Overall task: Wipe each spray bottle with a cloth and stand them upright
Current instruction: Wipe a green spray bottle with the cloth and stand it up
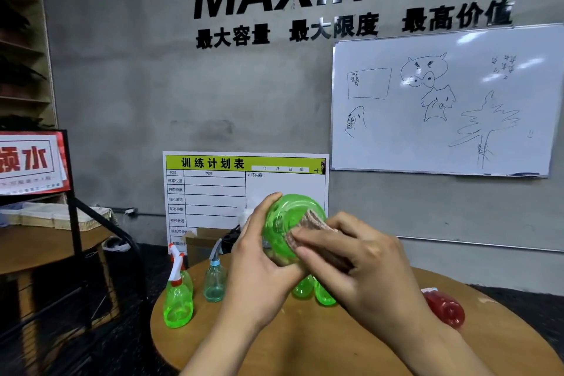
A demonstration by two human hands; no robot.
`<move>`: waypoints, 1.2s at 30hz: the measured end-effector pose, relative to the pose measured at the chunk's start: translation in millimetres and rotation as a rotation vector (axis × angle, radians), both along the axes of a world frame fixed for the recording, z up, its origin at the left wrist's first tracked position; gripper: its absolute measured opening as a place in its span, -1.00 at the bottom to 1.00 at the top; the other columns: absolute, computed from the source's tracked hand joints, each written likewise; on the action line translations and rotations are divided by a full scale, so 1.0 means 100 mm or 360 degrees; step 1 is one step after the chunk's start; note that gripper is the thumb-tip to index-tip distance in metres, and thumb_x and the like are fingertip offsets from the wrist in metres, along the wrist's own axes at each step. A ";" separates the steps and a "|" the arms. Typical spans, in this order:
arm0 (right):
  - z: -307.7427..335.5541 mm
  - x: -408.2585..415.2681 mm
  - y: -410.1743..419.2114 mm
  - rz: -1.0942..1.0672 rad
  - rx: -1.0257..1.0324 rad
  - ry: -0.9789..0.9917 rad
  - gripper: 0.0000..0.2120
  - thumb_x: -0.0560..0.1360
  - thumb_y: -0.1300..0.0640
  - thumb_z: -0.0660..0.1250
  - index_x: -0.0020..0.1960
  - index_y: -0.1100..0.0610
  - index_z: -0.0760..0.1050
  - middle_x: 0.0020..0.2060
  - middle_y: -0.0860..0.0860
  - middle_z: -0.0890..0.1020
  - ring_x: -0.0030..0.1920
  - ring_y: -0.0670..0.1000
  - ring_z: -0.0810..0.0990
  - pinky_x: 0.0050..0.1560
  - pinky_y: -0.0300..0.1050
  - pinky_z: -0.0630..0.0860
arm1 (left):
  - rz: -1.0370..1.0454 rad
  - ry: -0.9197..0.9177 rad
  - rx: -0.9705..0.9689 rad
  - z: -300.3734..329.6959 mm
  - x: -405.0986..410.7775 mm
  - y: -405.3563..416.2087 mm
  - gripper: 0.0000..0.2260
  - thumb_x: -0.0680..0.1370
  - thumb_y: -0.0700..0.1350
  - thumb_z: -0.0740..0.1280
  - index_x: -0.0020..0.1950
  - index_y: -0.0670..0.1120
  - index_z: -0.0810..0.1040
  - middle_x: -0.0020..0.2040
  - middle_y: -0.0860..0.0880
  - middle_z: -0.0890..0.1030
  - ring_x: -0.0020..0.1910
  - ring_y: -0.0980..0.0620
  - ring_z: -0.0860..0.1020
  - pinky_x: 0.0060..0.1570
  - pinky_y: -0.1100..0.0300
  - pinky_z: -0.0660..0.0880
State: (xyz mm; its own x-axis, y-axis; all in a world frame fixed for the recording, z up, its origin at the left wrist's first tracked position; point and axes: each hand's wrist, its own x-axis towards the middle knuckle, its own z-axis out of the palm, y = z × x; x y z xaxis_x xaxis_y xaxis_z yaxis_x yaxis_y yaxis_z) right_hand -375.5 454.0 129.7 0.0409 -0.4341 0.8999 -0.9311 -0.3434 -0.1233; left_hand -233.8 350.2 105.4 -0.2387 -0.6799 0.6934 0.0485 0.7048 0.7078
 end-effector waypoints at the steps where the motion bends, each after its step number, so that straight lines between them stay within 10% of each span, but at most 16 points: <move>1: -0.04 -0.04 0.02 -0.0006 0.0024 0.0020 -0.77 0.59 -0.23 0.37 0.20 -0.27 0.66 -0.10 -0.22 0.55 -0.23 -0.16 0.59 -0.33 -0.06 0.57 | 0.0016 -0.0001 -0.0009 -0.01 0.03 -0.03 -0.19 0.24 0.10 0.64 0.46 0.32 0.44 0.25 0.07 0.69 0.22 0.07 0.67 0.26 -0.02 0.61; 25: -0.58 0.01 -0.70 -0.0101 0.0141 0.0014 -0.76 0.59 -0.22 0.34 0.20 -0.26 0.68 -0.08 -0.18 0.58 -0.20 -0.14 0.61 -0.28 -0.11 0.56 | -0.0101 -0.0019 0.0133 -0.72 0.17 -0.59 -0.22 0.34 -0.14 0.71 0.48 0.17 0.48 0.37 0.02 0.60 0.28 0.09 0.64 0.17 0.22 0.62; 28: -0.70 0.03 -0.85 -0.0023 0.0154 0.0005 -0.77 0.59 -0.19 0.37 0.19 -0.22 0.69 -0.06 -0.19 0.59 -0.17 -0.14 0.62 -0.23 -0.10 0.58 | -0.0112 -0.0029 0.0176 -0.84 0.18 -0.71 -0.20 0.34 -0.06 0.70 0.51 0.18 0.45 0.40 0.04 0.58 0.33 0.05 0.62 0.31 -0.02 0.59; 36: -1.17 -0.07 -1.44 0.0453 0.0327 -0.1183 -0.83 0.53 0.16 0.52 0.08 -0.03 0.75 -0.05 -0.15 0.75 0.04 -0.11 0.71 0.14 -0.18 0.57 | 0.0005 -0.0190 0.0189 -1.32 0.18 -1.04 -0.11 0.37 -0.15 0.69 0.58 0.25 0.34 0.56 0.10 0.33 0.50 0.16 0.43 0.38 0.15 0.52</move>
